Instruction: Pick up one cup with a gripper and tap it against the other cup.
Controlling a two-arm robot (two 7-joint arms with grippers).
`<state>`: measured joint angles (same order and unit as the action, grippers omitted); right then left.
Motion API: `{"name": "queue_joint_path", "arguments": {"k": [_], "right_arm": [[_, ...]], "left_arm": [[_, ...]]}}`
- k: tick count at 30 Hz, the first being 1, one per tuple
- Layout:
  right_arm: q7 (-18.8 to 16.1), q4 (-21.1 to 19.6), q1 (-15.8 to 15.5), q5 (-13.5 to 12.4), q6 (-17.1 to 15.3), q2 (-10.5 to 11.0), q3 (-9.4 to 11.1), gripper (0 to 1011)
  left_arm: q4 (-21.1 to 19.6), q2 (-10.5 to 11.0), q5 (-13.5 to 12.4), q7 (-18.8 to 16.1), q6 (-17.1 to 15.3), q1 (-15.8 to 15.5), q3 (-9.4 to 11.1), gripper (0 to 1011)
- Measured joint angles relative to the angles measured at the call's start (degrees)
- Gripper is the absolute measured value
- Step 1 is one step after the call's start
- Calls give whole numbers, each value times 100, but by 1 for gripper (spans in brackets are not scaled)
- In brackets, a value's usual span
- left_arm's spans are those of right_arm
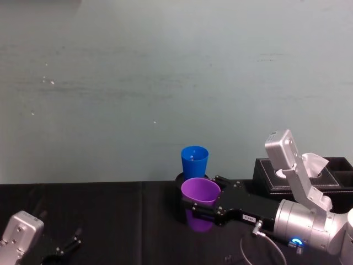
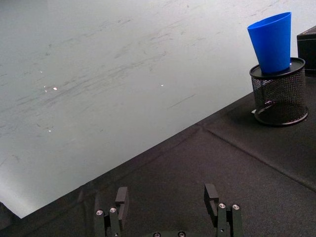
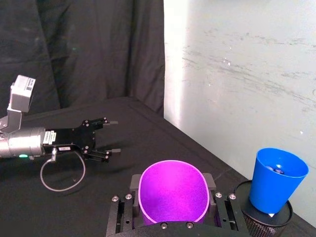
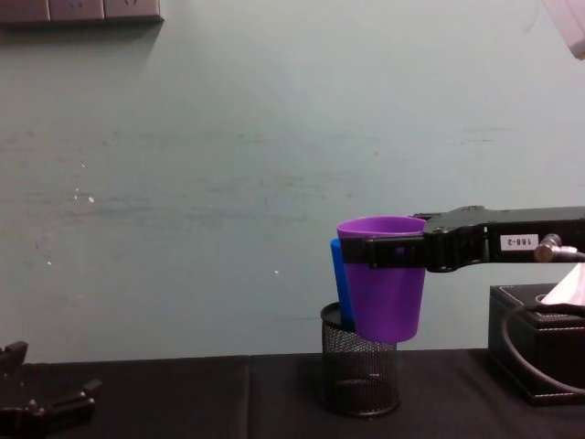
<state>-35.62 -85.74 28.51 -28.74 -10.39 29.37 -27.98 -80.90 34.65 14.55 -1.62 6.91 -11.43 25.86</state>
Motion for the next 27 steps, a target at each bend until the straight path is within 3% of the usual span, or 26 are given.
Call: {"name": "queue_joint_path", "arguments": {"k": [27], "right_arm": [[-6, 0, 6, 13, 1, -1, 6, 743]], "left_arm": [[0, 0, 0, 0, 0, 0, 0, 1000]]}}
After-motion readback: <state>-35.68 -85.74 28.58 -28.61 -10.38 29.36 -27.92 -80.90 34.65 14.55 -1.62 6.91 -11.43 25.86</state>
